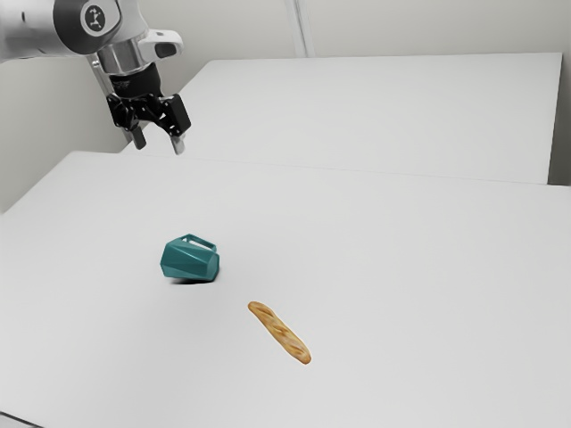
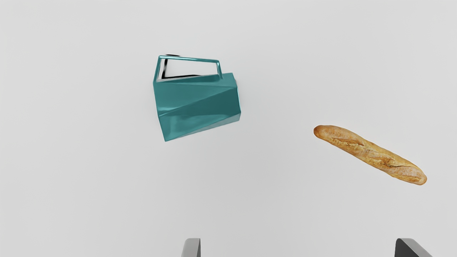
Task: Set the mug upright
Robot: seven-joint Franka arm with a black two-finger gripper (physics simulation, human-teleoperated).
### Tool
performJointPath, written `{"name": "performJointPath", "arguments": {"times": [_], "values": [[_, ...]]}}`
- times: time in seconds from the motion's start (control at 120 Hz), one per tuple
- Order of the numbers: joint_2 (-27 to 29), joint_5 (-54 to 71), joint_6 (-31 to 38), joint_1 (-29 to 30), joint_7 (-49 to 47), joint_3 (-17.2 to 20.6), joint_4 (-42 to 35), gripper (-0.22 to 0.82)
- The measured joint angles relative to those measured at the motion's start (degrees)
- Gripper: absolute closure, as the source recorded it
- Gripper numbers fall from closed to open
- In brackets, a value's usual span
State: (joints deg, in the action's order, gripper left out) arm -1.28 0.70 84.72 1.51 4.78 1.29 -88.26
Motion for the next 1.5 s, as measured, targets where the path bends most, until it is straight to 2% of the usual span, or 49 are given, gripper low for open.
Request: {"name": "performJointPath", "arguments": {"times": [0.375, 0.567, 0.958, 1.275, 1.5], "values": [[-0.31, -0.03, 0.28, 0.71, 0.86, 0.11, 0.08, 0.01], [-0.54, -0.1, 1.2, 3.46, 2.05, 0.2, -0.15, 0.01], [0.24, -7.65, 11.05, 11.78, 7.66, -0.32, -9.68, 0.02], [0.11, -18.95, 19.58, 18.19, 17.26, -0.52, -19.16, 0.02], [-1.74, -28.39, 22.68, 22.82, 25.57, -0.59, -23.72, 0.02]]}}
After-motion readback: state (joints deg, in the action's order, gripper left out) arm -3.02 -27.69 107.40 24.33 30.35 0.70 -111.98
